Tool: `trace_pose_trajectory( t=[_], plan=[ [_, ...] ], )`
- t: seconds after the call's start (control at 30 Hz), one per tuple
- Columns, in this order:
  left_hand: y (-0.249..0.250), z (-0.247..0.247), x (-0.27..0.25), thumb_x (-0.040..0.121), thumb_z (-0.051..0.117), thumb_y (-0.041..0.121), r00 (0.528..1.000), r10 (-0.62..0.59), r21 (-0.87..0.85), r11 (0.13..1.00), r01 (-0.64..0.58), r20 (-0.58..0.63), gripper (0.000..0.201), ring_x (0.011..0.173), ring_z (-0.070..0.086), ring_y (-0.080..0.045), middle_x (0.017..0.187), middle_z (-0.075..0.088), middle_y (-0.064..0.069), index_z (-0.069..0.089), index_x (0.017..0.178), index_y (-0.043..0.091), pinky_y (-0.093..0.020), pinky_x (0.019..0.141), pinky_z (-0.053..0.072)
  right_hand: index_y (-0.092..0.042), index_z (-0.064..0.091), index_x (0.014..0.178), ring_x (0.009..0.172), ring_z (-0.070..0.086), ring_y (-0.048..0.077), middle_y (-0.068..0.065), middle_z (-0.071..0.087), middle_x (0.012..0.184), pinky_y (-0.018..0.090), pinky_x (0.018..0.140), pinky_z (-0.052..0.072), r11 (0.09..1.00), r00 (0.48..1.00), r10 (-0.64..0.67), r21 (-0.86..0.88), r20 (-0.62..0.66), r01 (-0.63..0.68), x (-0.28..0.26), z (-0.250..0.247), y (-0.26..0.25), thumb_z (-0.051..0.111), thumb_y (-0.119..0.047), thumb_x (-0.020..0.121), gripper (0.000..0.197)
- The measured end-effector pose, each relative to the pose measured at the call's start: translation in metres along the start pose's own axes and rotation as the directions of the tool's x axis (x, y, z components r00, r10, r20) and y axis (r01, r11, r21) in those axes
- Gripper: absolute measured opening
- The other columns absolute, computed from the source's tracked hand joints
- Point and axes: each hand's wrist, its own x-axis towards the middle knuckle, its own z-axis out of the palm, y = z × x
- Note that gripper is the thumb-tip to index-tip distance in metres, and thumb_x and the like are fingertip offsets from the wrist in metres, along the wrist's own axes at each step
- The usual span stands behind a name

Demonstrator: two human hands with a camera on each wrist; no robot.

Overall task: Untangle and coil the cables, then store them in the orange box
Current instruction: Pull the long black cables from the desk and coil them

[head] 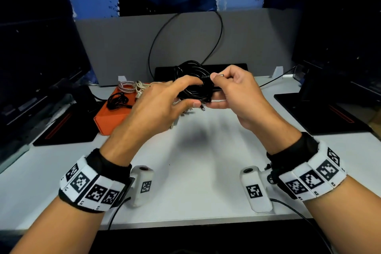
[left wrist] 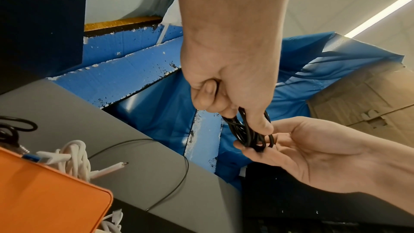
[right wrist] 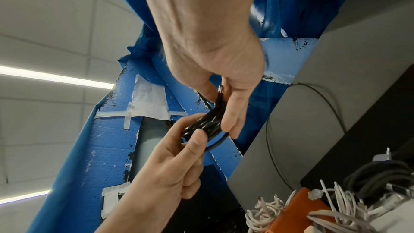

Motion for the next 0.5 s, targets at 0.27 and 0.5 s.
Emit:
trace_pose_trajectory(
  t=[0.27, 0.5],
  plan=[
    [0.001, -0.012, 0.000, 0.092, 0.049, 0.072, 0.974, -0.167, -0.343, 0.915, 0.211, 0.155, 0.087, 0.113, 0.068, -0.019, 0.131, 0.067, -0.011, -0.011, 0.154, 0.057, -0.046, 0.100, 0.052, -0.012, 0.053, 0.088, 0.082, 0.075, 0.034, 0.023, 0.072, 0.092, 0.050, 0.074, 0.065, 0.988, 0.996, -0.092, -0.124, -0.013, 0.090, 0.003, 0.000, 0.009, 0.061, -0.018, 0.103, 0.018],
    [-0.003, -0.011, 0.005, 0.104, 0.040, 0.058, 0.960, -0.278, -0.458, 0.850, 0.261, 0.030, 0.037, 0.079, 0.076, -0.019, 0.092, 0.076, -0.003, 0.058, 0.116, 0.028, -0.053, 0.082, 0.059, -0.016, 0.054, 0.086, 0.087, 0.073, 0.030, 0.005, 0.074, 0.096, 0.040, 0.069, 0.064, 0.934, 0.964, -0.265, -0.241, 0.020, 0.262, -0.001, 0.001, 0.005, 0.066, -0.022, 0.099, 0.019]
  ],
)
